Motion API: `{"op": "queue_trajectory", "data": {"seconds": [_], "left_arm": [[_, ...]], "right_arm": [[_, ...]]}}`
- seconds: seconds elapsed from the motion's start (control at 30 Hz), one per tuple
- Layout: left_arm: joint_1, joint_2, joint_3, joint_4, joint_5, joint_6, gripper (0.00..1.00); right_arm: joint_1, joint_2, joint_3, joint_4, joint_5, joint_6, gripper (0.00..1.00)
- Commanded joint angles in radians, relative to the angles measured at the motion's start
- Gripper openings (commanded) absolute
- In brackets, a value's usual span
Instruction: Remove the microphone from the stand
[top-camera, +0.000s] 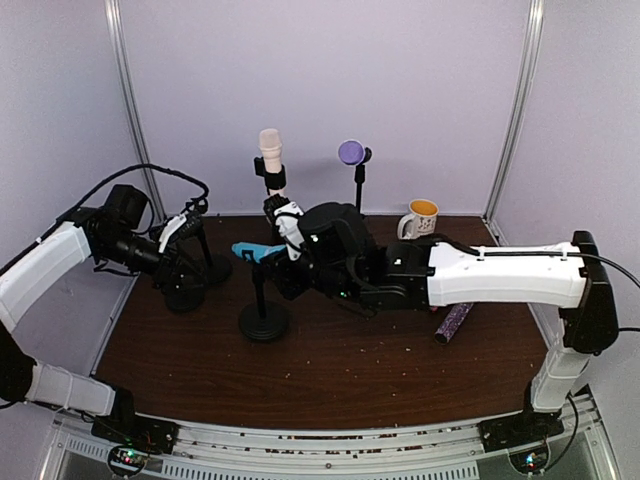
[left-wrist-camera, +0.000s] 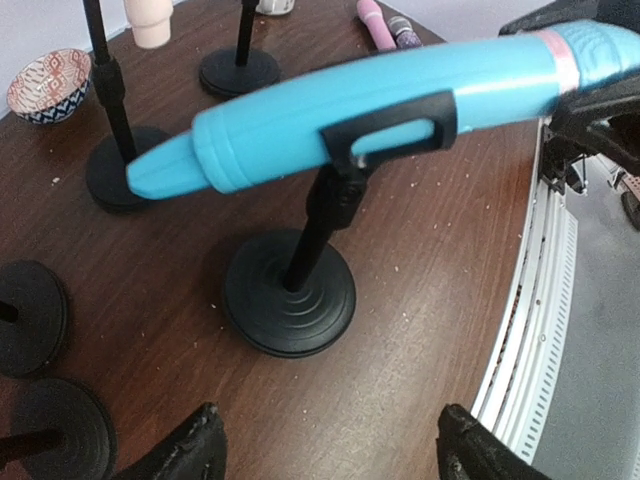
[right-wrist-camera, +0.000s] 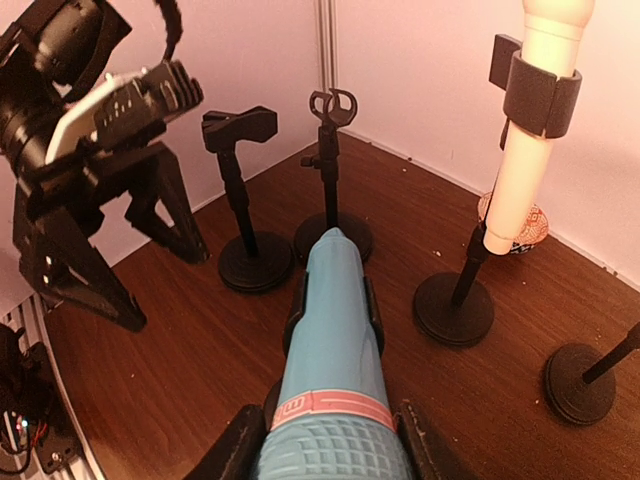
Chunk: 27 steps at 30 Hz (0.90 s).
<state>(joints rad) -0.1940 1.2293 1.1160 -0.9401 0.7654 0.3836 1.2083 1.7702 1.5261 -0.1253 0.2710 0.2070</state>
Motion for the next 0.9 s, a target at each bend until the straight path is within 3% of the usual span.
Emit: {"op": "queue_trajectory", "data": {"seconds": [0.0,0.2,0.47,0.6,0.77,0.87], "left_arm": [[-0.014,-0.085,-0.085,0.179,-0.063,-0.085,0.71],[-0.069,-0.215,-0.192,0.361,-0.112,-0.061,0.70],[-0.182,-0.205,-0.268,0.572,-0.178,-0.187,0.68],[-0.185,-0.224,-0.290,0.622,-0.226,-0.225,0.62],[-0.185,-0.241,-0.282,0.641,-0.186,-0.250,0.56],[-0.186,-0.244,-0.278,0.650,-0.148,-0.273,0.45]], "right_arm": [[0.038,0.045,0.175,0.052,0.170,0.074,0.00],[0.079,0.130,0.313,0.001,0.195,0.097,0.00],[0.110,0.127,0.378,0.005,0.172,0.097,0.00],[0.120,0.112,0.381,0.011,0.152,0.101,0.00],[0.129,0.102,0.379,0.033,0.122,0.125,0.00],[0.132,0.098,0.381,0.044,0.117,0.132,0.00]]}}
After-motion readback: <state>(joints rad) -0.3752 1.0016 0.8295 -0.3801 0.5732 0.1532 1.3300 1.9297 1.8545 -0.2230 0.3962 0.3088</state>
